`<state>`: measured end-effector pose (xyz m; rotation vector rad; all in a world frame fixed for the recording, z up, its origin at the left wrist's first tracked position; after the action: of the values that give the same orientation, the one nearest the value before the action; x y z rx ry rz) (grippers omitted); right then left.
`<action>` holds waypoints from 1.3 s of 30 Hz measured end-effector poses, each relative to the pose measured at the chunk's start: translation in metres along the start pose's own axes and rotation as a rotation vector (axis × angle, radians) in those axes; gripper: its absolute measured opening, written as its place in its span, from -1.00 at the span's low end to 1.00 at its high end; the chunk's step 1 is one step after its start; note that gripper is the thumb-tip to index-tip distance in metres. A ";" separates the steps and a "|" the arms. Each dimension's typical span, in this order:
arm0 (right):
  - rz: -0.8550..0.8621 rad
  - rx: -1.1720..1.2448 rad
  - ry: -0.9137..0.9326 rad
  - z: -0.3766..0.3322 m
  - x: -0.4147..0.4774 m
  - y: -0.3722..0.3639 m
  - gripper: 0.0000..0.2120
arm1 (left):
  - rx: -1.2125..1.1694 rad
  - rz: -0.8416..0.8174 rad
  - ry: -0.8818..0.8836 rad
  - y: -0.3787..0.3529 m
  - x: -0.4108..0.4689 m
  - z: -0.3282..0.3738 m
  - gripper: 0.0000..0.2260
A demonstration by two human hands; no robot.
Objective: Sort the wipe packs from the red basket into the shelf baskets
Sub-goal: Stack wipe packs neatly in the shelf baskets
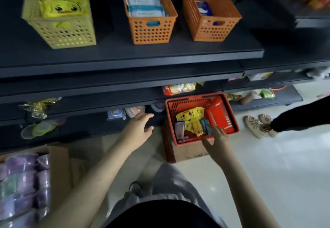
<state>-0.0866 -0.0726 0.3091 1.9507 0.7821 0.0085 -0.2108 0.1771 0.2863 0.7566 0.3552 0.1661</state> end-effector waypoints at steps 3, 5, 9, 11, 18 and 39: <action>-0.046 -0.046 -0.063 0.044 -0.010 -0.001 -0.49 | 0.063 -0.151 0.031 -0.052 0.012 0.011 -0.58; -0.079 -0.050 -0.079 0.069 -0.001 0.005 -0.49 | 0.117 -0.278 0.047 -0.088 0.024 0.017 -0.56; -0.150 -0.041 -0.084 0.116 0.045 0.023 -0.50 | 0.132 -0.374 0.101 -0.145 0.065 0.031 -0.56; -0.198 -0.007 -0.071 0.142 0.080 0.028 -0.53 | 0.133 -0.373 0.145 -0.170 0.096 0.039 -0.57; -0.370 0.093 -0.150 0.248 0.231 -0.025 -0.55 | 0.062 -0.334 0.315 -0.281 0.218 0.020 -0.61; -0.559 0.248 -0.449 0.437 0.367 -0.213 -0.51 | -0.043 -0.139 0.503 -0.419 0.365 -0.135 -0.28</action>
<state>0.2364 -0.1659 -0.1990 1.7947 1.0234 -0.8658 0.0857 0.0626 -0.1888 0.6388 0.8775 0.2317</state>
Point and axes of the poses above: each hand's wrist, its own x-axis towards the middle knuckle, its own y-axis out of the back of the hand, z = x × y, the point moved 7 cm from there along x, towards the middle knuckle, and after that the axes turned 9 degrees about -z, right-handed, at the moved point
